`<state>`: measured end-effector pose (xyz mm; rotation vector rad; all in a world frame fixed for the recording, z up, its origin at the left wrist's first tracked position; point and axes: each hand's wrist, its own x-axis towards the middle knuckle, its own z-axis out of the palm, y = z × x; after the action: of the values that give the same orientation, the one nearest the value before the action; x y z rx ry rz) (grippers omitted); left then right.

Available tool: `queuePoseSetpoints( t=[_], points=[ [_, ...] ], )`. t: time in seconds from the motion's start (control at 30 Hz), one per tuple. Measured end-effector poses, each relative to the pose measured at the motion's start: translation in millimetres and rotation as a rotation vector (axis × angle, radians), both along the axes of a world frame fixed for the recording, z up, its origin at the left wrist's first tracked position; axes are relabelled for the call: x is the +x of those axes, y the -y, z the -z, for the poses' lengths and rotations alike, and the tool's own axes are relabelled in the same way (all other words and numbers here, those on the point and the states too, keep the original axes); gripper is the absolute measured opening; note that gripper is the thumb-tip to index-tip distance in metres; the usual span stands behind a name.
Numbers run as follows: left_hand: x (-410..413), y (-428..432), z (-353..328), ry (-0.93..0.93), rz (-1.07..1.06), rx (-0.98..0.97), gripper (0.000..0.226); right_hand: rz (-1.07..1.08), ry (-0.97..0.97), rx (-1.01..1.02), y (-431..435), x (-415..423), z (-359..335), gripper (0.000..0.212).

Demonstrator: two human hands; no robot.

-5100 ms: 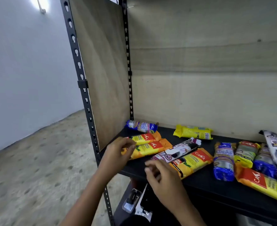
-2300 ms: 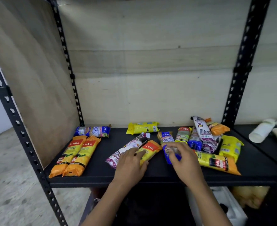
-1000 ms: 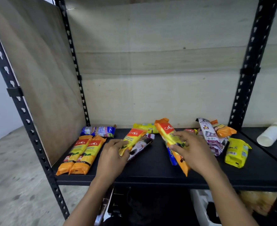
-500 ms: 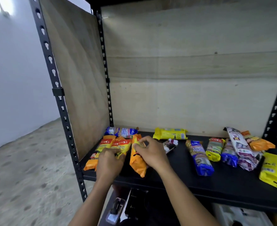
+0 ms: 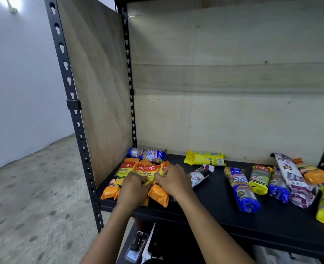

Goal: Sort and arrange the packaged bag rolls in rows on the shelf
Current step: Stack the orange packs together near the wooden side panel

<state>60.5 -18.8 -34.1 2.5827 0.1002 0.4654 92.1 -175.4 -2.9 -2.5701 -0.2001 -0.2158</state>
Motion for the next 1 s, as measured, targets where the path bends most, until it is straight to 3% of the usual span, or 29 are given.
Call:
queuePoseSetpoints(
  t=[0.13, 0.3, 0.47, 1.0],
  points=[
    [2, 0, 3, 0.024, 0.064, 0.098, 0.032, -0.066, -0.069, -0.025, 6, 1, 3, 0.063],
    [6, -8, 0, -0.052, 0.137, 0.141, 0.038, -0.234, -0.211, -0.032, 32, 2, 10, 0.073],
    [5, -12, 1, -0.103, 0.147, 0.147, 0.046, -0.226, -0.127, -0.254, 36, -5, 15, 0.077],
    [-2, -10, 3, -0.010, 0.148, 0.115, 0.035, -0.199, -0.071, -0.170, 34, -10, 23, 0.072]
  ],
)
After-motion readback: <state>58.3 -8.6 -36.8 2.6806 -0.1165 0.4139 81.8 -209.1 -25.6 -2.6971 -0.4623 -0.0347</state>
